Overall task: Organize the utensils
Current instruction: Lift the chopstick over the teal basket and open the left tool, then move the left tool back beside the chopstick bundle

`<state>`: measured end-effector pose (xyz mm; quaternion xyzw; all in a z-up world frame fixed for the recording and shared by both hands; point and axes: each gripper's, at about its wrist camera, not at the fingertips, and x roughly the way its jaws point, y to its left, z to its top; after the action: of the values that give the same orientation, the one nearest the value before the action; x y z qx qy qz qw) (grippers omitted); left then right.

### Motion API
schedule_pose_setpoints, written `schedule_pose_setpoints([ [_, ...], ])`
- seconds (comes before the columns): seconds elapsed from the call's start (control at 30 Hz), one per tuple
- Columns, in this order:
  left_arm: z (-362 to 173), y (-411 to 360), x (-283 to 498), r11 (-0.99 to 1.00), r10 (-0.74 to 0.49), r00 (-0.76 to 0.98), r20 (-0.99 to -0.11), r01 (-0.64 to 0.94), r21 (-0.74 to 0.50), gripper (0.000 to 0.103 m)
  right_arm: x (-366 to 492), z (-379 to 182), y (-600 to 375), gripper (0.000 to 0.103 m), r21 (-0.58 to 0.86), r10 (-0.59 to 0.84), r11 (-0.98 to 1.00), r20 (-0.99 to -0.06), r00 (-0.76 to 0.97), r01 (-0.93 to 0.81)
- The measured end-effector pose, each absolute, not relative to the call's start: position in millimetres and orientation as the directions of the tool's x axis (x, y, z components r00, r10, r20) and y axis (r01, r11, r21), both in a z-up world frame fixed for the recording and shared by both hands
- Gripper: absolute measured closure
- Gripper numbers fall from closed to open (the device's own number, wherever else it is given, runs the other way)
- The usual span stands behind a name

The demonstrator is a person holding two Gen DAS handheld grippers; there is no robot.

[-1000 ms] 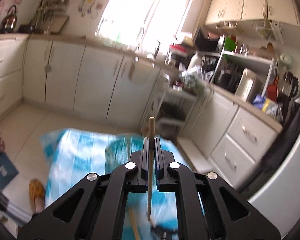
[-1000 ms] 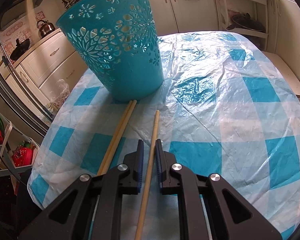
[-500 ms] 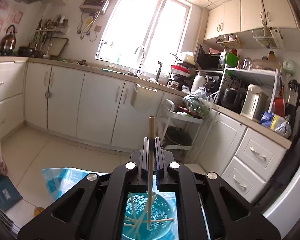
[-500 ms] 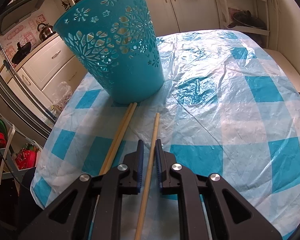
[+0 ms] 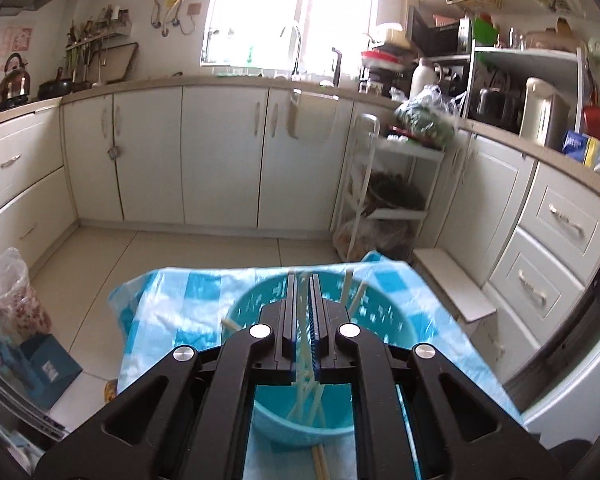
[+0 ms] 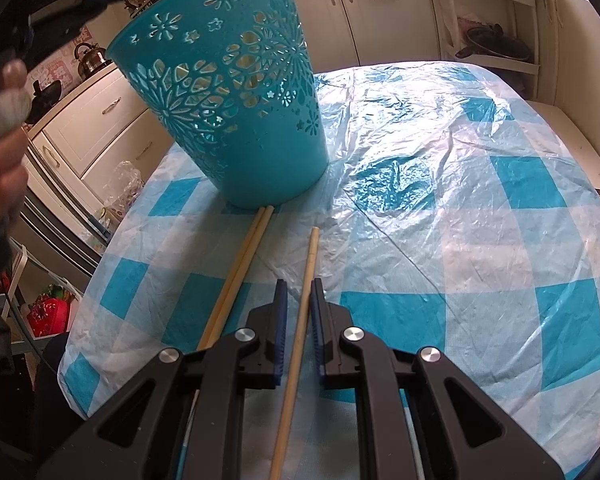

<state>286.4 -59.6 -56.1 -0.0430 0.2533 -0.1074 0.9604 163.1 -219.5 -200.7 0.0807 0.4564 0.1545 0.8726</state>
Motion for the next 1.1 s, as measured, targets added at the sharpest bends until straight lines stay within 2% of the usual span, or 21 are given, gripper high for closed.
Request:
schedule_pose_setpoints([
  [0.1,-62,-57,280,0.975,-0.220,0.841,-0.494,0.176,-0.135,0.089,163,-201,-219,0.091,0.278,0.340,0.940,-0.772,0.537,-0.196],
  [0.27,-64,-53,261,0.979,-0.203,0.845,-0.495,0.161,-0.126,0.064,162,-201,-219,0.090,0.277,0.339,0.941,-0.771,0.539,-0.195],
  [0.43,-64,-47,238,0.982,-0.187,0.853,-0.487,0.150,-0.114,0.045,160,-200,-217,0.090,0.254,0.320,0.947,-0.772,0.550,-0.195],
  [0.6,-67,-39,220,0.984,-0.177,0.849,-0.497,0.139,-0.113,0.035,158,-200,-213,0.090,0.219,0.292,0.956,-0.775,0.561,-0.194],
  [0.77,-78,-26,202,0.990,-0.136,0.850,-0.510,0.102,-0.096,0.020,157,-200,-208,0.090,0.169,0.259,0.964,-0.780,0.570,-0.206],
  [0.9,-103,-13,194,0.996,-0.092,0.831,-0.549,0.068,-0.064,0.016,156,-199,-208,0.095,0.149,0.241,0.968,-0.786,0.570,-0.203],
  [1.1,-142,18,194,0.994,-0.075,0.771,-0.632,0.006,-0.110,0.016,158,-199,-211,0.095,0.159,0.241,0.968,-0.799,0.552,-0.192],
])
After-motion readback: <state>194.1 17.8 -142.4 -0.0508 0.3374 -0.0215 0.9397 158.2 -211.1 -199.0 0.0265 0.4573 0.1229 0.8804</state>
